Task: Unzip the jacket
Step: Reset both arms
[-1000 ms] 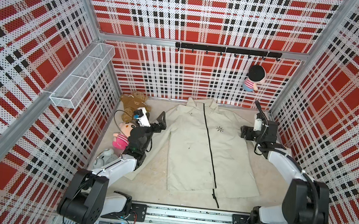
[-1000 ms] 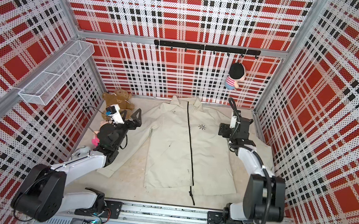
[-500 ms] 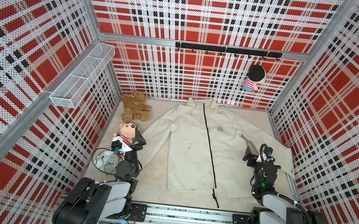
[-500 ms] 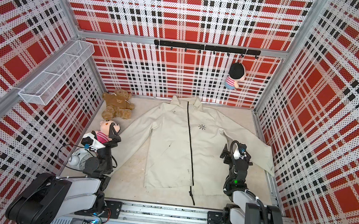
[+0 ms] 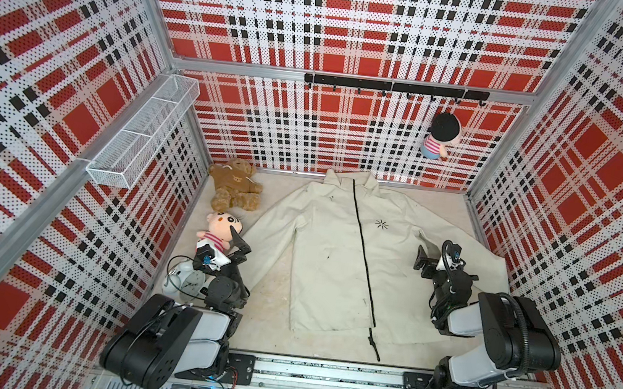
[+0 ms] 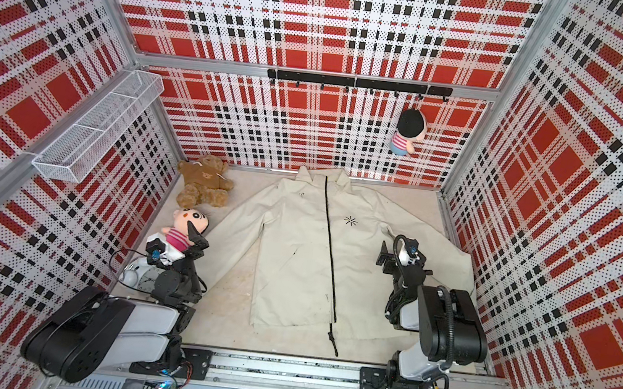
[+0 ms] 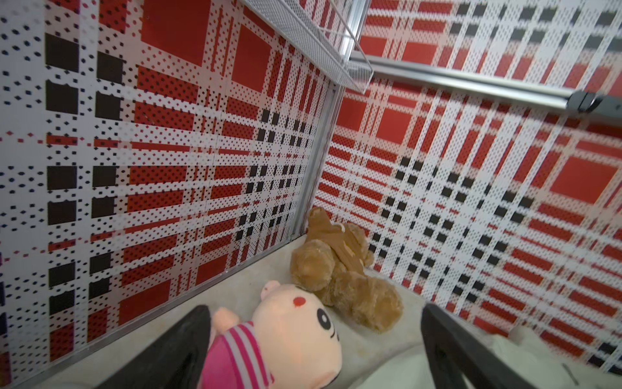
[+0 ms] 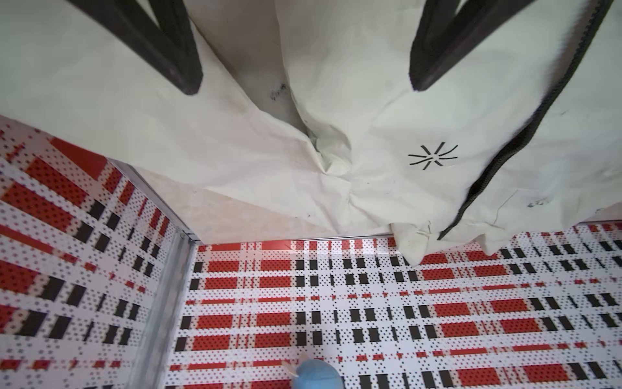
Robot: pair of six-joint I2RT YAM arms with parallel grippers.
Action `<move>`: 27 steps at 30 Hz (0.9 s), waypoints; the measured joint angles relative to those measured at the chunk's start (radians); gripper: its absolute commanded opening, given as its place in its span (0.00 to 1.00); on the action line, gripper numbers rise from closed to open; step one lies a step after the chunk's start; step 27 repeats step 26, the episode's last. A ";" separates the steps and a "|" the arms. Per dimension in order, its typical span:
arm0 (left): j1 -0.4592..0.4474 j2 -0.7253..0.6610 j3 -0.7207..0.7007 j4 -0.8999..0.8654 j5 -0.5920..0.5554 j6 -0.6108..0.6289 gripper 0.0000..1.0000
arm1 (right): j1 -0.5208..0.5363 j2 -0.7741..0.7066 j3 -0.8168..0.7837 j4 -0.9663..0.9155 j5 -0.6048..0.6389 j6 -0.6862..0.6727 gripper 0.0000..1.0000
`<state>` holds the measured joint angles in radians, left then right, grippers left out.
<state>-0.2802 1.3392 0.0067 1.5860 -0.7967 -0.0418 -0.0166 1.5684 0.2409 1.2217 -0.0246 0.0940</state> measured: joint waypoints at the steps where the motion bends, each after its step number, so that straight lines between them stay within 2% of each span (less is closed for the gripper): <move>1: 0.006 0.049 0.000 0.005 0.007 0.017 0.98 | 0.000 0.001 0.021 -0.008 -0.015 -0.005 1.00; 4: 0.045 0.182 0.003 0.003 0.056 0.046 0.98 | 0.000 0.001 0.039 -0.019 -0.042 -0.020 1.00; 6: 0.074 0.222 0.023 -0.001 0.094 0.064 0.98 | 0.001 0.001 0.039 -0.036 -0.055 -0.027 1.00; 10: 0.139 0.230 0.040 0.005 0.204 0.053 0.98 | 0.001 0.001 0.039 -0.057 -0.071 -0.032 1.00; 13: 0.167 0.267 0.053 -0.009 0.247 0.042 0.98 | 0.001 0.001 0.039 -0.060 -0.077 -0.035 1.00; 18: 0.224 0.249 0.139 -0.042 0.333 0.004 0.98 | 0.001 0.001 0.039 -0.061 -0.080 -0.039 1.00; 27: 0.217 0.248 0.174 -0.105 0.344 -0.013 0.98 | 0.005 0.001 0.039 -0.066 -0.078 -0.046 1.00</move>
